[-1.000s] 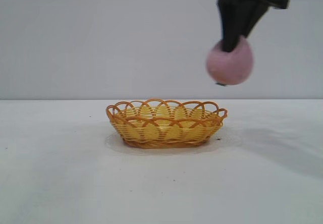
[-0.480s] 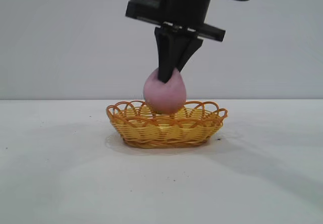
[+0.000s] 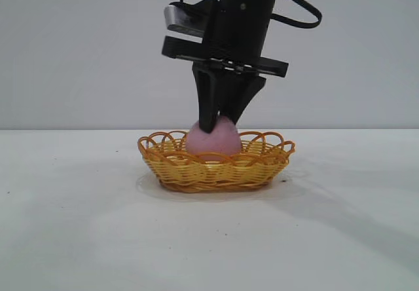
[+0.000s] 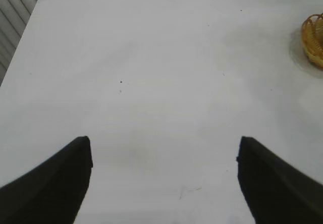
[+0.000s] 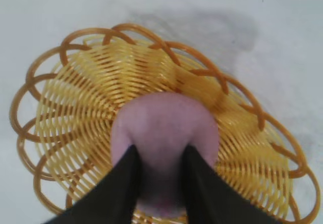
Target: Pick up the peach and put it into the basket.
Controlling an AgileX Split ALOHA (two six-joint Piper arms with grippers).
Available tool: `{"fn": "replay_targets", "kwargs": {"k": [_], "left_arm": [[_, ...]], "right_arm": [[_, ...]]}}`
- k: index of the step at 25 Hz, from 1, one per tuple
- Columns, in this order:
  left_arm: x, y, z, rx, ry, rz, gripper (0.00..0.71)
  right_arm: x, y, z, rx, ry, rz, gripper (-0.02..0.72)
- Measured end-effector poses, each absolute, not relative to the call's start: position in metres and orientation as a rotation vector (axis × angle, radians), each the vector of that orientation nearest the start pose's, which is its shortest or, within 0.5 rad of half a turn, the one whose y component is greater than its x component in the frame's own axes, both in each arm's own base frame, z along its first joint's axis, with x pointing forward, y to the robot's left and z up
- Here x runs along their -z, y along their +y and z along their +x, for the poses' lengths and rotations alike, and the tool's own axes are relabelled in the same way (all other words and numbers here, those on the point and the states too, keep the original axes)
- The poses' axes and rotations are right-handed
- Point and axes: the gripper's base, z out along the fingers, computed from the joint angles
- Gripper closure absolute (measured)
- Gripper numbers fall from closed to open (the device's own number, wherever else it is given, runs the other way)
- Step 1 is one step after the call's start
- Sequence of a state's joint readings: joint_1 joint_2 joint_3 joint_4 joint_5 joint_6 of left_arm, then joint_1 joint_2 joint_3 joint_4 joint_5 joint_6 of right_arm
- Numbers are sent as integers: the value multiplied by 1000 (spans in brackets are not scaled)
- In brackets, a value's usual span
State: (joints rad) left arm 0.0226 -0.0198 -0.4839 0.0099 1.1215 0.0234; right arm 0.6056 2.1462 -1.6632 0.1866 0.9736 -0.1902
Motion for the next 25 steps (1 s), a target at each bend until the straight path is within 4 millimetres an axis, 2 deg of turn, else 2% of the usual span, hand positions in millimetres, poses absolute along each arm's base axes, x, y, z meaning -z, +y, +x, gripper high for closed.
{"fn": "replay_targets", "kwargs": {"k": [6, 10, 11, 12, 16, 21, 25], "left_arm": [[-268, 1, -9, -40, 2102, 0, 139], [-268, 1, -9, -40, 2102, 0, 139], [-268, 1, -9, -40, 2102, 0, 139], [-268, 1, -9, -40, 2102, 0, 139], [-268, 1, -9, -40, 2102, 0, 139], [-268, 1, -9, -42, 2102, 0, 139], [-268, 1, -9, -42, 2102, 0, 139]], "right_arm": [[-177, 260, 356, -247, 2815, -1008, 187], [-195, 255, 356, -207, 2773, -1011, 197], [-200, 253, 356, -205, 2765, -999, 157], [-206, 247, 359, -206, 2762, -971, 172], [-221, 211, 376, -228, 2793, -796, 172], [-226, 145, 401, -149, 2860, -599, 172], [-226, 104, 412, -126, 2896, -461, 172]]}}
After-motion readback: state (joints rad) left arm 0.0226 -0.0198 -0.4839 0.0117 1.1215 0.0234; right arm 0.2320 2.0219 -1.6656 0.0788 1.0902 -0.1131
